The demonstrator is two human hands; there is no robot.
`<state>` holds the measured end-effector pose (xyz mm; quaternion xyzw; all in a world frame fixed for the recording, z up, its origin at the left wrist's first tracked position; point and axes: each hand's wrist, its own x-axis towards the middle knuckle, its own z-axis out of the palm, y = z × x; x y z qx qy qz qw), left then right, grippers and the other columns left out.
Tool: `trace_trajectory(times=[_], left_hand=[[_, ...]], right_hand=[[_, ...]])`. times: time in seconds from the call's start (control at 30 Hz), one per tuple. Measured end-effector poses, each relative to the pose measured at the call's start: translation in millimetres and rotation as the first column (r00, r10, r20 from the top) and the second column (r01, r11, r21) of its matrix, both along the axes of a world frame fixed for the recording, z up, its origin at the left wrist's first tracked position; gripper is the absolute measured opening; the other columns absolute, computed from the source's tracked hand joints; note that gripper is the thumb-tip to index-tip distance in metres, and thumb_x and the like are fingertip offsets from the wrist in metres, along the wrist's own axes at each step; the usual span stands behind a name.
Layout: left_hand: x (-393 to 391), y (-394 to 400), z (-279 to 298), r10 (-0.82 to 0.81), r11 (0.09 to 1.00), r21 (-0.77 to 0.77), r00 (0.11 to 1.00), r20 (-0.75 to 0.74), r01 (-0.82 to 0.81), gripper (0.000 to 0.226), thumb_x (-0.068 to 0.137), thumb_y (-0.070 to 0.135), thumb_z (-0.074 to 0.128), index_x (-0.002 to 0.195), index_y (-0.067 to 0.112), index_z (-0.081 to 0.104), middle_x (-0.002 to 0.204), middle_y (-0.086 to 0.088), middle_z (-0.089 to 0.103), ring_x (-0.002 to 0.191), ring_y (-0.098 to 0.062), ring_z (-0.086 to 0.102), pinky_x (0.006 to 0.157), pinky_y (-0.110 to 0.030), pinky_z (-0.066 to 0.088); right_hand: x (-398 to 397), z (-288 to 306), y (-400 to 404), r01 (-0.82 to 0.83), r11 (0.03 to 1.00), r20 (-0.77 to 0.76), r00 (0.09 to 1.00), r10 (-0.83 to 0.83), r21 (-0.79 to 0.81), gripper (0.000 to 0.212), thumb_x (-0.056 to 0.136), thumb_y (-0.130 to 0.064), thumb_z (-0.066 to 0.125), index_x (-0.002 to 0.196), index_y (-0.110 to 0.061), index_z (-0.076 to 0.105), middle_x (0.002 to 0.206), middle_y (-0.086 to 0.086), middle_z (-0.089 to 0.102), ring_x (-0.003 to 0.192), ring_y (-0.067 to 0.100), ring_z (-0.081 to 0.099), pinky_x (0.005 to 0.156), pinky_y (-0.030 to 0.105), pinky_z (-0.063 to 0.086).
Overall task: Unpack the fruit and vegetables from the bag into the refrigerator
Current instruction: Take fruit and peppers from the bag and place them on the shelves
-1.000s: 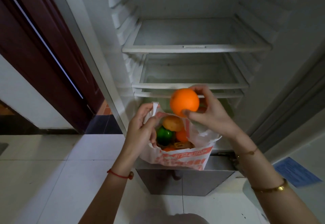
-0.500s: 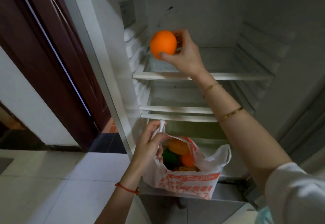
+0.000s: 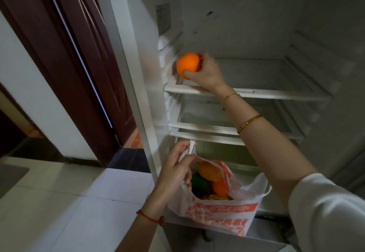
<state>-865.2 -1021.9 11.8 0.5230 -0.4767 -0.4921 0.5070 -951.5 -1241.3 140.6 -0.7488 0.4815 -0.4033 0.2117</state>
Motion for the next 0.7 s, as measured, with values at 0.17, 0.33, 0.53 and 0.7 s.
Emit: trace_trajectory(times=[0.17, 0.33, 0.53, 0.7], left_hand=[[-1, 3, 0, 0.013, 1.0, 0.008, 1.0, 0.011, -0.014, 0.026, 0.098, 0.012, 0.051, 0.122, 0.022, 0.054, 0.092, -0.016, 0.064, 0.036, -0.014, 0.045, 0.035, -0.024, 0.04], [0, 7, 0, 0.006, 1.0, 0.006, 1.0, -0.001, -0.006, 0.026, 0.098, 0.01, 0.049, 0.121, 0.023, 0.053, 0.094, -0.009, 0.062, 0.035, -0.013, 0.045, 0.035, -0.025, 0.041], [-2, 14, 3, 0.011, 1.0, -0.019, 1.0, -0.018, -0.011, 0.024, 0.097, 0.008, 0.049, 0.116, 0.023, 0.055, 0.088, -0.009, 0.066, 0.034, -0.014, 0.044, 0.035, -0.026, 0.041], [-6, 22, -1, 0.005, 0.998, -0.068, 1.0, 0.0, -0.005, 0.021, 0.097, 0.011, 0.051, 0.114, 0.022, 0.055, 0.106, -0.011, 0.065, 0.034, -0.014, 0.043, 0.036, -0.027, 0.04]], right_hand=[[-9, 0, 5, 0.053, 0.998, -0.004, 0.999, -0.053, 0.044, 0.072, 0.074, -0.041, 0.079, 0.129, -0.008, 0.046, 0.127, 0.008, 0.057, 0.112, 0.023, 0.056, 0.084, 0.031, 0.046], [-11, -7, 9, 0.072, 0.995, -0.02, 0.997, -0.071, 0.066, 0.075, 0.073, -0.054, 0.076, 0.128, -0.01, 0.048, 0.124, 0.006, 0.06, 0.111, 0.024, 0.059, 0.094, 0.04, 0.05], [-29, -10, 34, 0.152, 0.975, 0.096, 0.986, -0.138, -0.164, 0.063, 0.077, -0.048, 0.074, 0.12, -0.008, 0.053, 0.113, 0.005, 0.063, 0.106, 0.022, 0.059, 0.089, 0.037, 0.05], [-65, -37, 99, 0.082, 0.926, 0.23, 0.973, 0.006, -0.369, 0.019, 0.087, -0.024, 0.067, 0.093, -0.006, 0.062, 0.089, 0.005, 0.065, 0.078, 0.014, 0.062, 0.068, 0.028, 0.052]])
